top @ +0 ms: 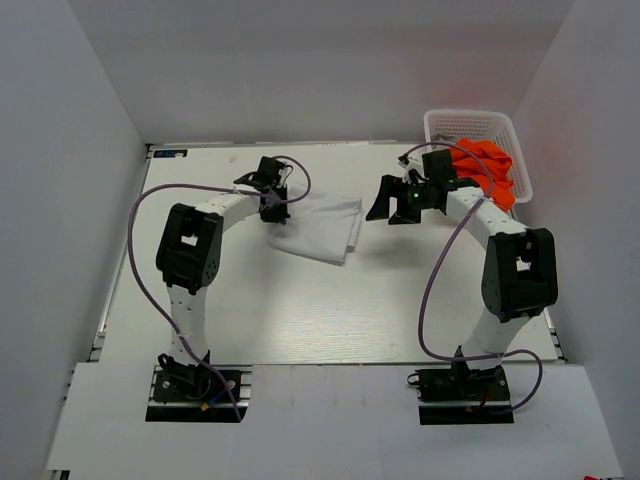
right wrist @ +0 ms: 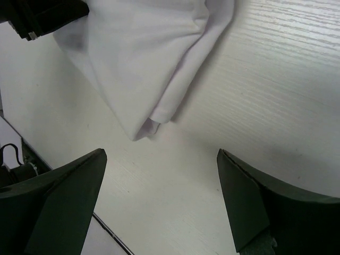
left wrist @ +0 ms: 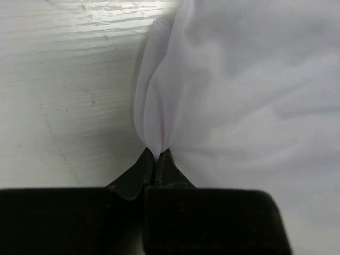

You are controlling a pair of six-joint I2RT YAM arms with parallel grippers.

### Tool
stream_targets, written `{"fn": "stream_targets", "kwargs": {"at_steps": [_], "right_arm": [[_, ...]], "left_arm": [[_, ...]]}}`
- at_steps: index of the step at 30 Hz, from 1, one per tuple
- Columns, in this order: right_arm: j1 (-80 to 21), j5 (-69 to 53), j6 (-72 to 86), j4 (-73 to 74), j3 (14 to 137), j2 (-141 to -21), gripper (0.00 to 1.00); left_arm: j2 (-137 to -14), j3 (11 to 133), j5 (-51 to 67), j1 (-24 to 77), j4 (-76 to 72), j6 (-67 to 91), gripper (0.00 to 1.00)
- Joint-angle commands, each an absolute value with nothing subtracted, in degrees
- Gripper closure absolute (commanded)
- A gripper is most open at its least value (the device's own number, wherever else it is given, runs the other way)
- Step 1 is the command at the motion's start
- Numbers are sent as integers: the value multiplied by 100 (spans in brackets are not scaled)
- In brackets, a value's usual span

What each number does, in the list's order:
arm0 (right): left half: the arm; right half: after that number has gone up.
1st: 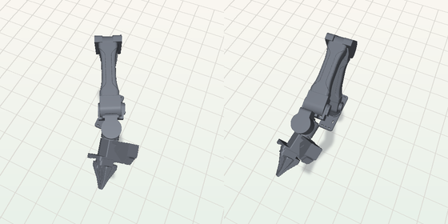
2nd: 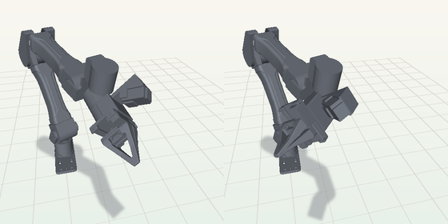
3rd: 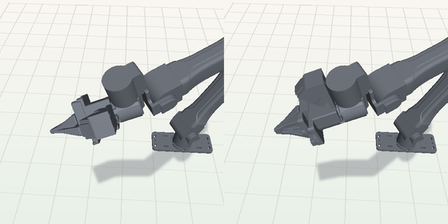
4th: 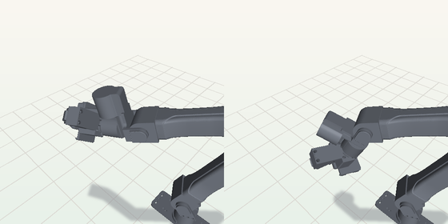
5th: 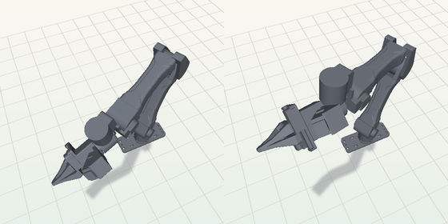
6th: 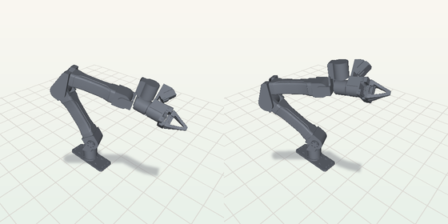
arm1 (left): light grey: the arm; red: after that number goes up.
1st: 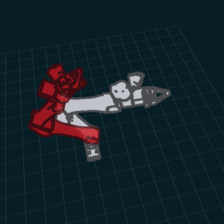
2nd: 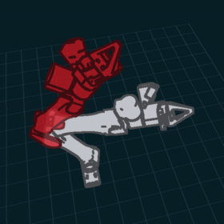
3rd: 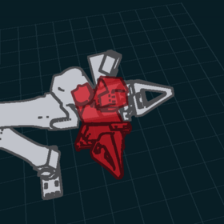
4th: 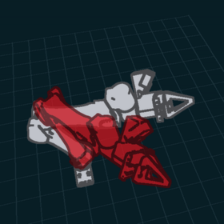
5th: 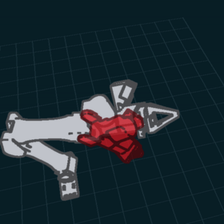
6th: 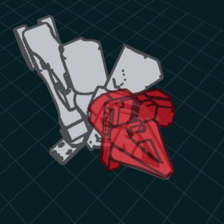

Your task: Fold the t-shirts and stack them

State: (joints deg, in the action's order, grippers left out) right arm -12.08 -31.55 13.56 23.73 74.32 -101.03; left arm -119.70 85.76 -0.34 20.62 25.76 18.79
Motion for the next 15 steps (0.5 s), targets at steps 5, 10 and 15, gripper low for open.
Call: {"fn": "stream_targets", "kwargs": {"at_steps": [5, 10, 15], "right_arm": [[-1099, -2926, 1310, 2066, 7128, -9791, 10], [-1046, -2760, 1380, 1872, 7093, -9747, 10], [-1037, -2620, 1406, 1679, 7224, -9650, 10]], "left_arm": [[-11383, 8920, -1859, 1829, 3234, 1689, 100], [-11320, 9369, -2442, 1512, 3516, 1126, 100], [-11460, 9535, -2874, 968, 3287, 652, 100]]}}
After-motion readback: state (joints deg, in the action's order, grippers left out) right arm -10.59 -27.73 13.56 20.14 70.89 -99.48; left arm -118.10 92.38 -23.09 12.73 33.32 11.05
